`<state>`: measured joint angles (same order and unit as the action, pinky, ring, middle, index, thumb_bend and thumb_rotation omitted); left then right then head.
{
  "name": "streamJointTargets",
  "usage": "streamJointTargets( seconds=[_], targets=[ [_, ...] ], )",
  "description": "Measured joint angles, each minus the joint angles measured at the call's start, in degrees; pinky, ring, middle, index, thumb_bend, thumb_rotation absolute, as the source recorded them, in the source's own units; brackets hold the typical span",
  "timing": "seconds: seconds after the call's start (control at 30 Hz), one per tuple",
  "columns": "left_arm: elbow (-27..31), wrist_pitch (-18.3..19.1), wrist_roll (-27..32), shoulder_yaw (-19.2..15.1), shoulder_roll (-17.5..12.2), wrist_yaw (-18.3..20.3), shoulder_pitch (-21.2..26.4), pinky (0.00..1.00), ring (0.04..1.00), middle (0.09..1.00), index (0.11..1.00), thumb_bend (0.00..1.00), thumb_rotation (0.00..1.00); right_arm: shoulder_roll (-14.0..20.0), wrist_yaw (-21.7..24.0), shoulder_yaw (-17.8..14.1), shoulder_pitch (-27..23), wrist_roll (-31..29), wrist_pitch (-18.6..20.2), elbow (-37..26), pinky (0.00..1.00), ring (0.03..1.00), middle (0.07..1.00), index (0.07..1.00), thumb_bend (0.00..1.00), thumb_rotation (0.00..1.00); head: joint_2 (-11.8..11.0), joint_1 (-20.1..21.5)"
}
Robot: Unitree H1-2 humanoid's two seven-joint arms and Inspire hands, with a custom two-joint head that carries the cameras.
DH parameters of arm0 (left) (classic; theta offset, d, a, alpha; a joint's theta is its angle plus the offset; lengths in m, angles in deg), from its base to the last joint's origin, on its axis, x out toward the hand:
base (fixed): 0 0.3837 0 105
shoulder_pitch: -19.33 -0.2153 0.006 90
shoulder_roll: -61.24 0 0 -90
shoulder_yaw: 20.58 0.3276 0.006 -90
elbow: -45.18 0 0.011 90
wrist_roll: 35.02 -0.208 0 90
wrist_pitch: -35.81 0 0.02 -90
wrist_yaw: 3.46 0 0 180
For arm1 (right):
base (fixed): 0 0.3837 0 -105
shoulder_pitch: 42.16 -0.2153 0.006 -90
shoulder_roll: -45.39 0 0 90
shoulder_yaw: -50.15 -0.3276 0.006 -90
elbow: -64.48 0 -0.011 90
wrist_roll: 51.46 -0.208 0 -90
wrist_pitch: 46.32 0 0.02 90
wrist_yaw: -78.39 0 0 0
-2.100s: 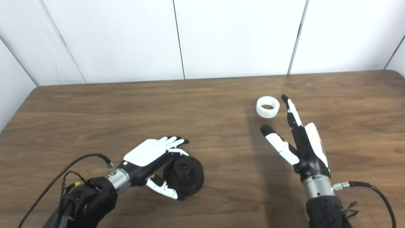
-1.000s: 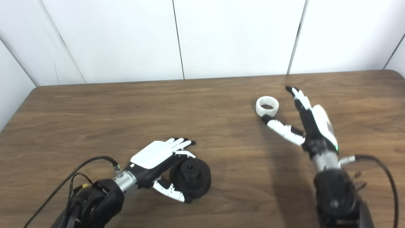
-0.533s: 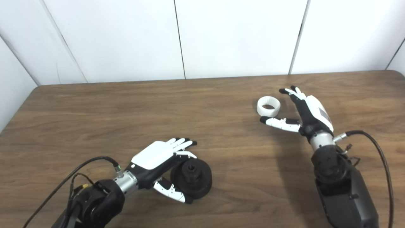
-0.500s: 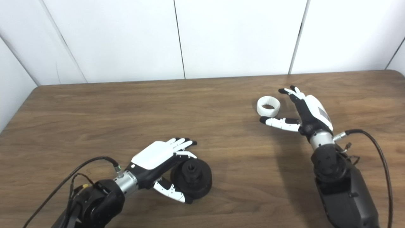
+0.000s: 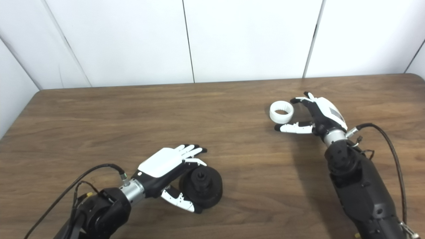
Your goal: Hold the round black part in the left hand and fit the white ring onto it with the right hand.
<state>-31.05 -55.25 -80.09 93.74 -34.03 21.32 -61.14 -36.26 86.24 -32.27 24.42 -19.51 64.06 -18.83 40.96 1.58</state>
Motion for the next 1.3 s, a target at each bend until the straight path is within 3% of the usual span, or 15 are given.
streamJointTargets(
  seconds=[0.6,1.3],
  targets=[
    [-0.1,-0.2,-0.2,0.0,0.0,-0.7,-0.3,1.00,1.000,0.980,0.726,0.88,0.55,0.1,0.0,1.5,-4.4,0.0,-0.1,5.7,0.99,1.000,0.991,0.833,0.87,0.48,-0.6,-0.6],
    [0.0,-0.1,-0.1,0.1,0.1,-0.7,-0.4,0.98,1.000,0.978,0.725,0.88,0.54,-0.4,-0.4,1.8,-5.2,-1.3,-1.1,8.3,1.00,1.000,0.991,0.836,0.88,0.46,-0.2,-0.9]
  ],
)
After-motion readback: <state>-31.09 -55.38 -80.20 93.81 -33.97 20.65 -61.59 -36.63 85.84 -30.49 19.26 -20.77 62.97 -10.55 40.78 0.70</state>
